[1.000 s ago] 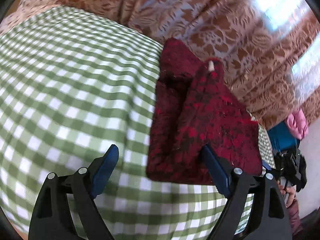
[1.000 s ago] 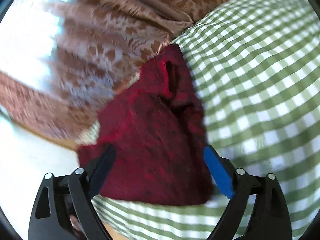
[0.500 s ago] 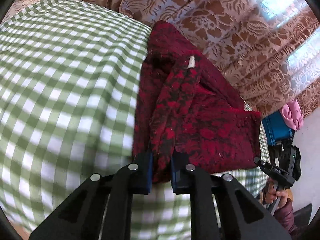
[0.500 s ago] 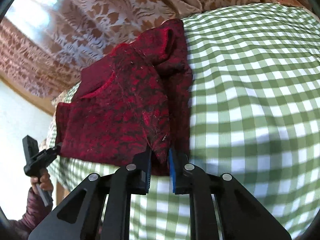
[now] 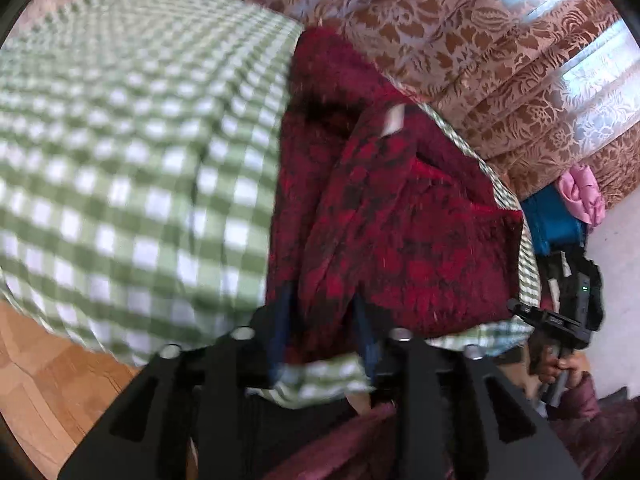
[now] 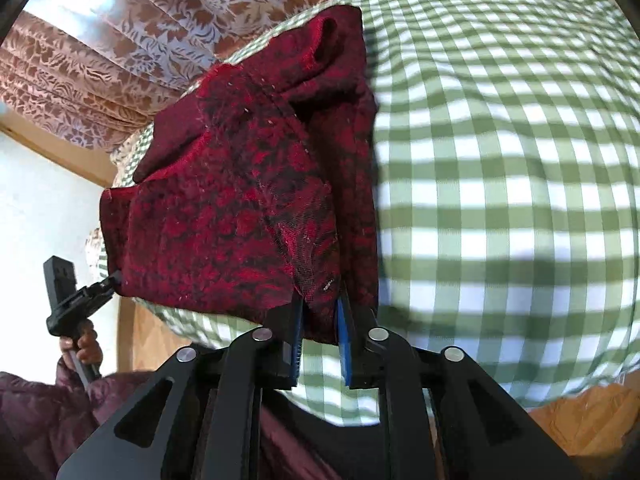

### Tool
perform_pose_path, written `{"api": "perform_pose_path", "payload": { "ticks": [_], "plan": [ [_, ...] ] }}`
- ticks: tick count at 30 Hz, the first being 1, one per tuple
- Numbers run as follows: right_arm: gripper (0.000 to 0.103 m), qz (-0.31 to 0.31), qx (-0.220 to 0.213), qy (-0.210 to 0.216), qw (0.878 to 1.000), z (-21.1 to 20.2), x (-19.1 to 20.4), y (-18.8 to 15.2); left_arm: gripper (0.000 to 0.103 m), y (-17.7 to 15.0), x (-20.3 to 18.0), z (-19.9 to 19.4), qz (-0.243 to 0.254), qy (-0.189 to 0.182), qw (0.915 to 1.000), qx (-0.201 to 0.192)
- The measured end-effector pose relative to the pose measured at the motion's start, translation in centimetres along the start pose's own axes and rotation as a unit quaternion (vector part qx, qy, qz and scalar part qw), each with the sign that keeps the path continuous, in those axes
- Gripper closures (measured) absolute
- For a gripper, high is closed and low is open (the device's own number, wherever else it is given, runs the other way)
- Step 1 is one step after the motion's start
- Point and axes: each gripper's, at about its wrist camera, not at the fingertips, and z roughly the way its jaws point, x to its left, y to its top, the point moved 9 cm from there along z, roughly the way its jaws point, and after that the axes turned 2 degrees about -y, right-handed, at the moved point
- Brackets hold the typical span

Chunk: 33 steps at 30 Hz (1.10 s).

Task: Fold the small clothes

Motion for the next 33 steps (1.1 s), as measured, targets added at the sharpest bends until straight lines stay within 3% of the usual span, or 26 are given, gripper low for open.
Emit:
{"api": "perform_pose_path", "payload": {
  "ticks": [2,4,5,11,16,19,23,33],
  "plan": [
    [0.075,-0.007,-0.012,-0.008,1.0,-0.2,0.4,0.7,0.058,1.7,-0.5,-0.3,0.027,0.023,0.9991,-0.023],
    [0.046,-0.024,-0.037,-0.023,0.999,-0.7,1.2,1.9,0.056,3.2,-1.0,-0.4,0.048,0.036,0.9976,-0.035],
    [0.044,-0.035,-0.049,-0.031,0.998,-0.9,1.6,2.5,0.054,4.1,-1.5,-0.4,0.063,0.04,0.9962,-0.045],
    [0.043,-0.089,-0.096,-0.1,0.986,-0.4,3.4,6.5,0.051,7.2,-3.3,1.3,0.143,0.094,0.9838,-0.054],
    [0.043,-0.09,-0.104,-0.107,0.985,0.7,4.1,8.2,0.051,7.9,-4.2,2.8,0.167,0.117,0.9777,-0.049],
    [0.043,-0.089,-0.102,-0.112,0.984,1.8,4.8,8.7,0.052,7.9,-4.3,3.2,0.174,0.127,0.9753,-0.046],
    [0.043,-0.091,-0.105,-0.123,0.983,2.7,5.3,9.2,0.062,7.7,-4.2,3.7,0.178,0.137,0.9735,-0.045],
    [0.046,-0.119,-0.121,-0.146,0.975,2.4,5.7,9.6,0.066,7.6,-4.6,3.5,0.19,0.155,0.9678,-0.056]
  ]
}}
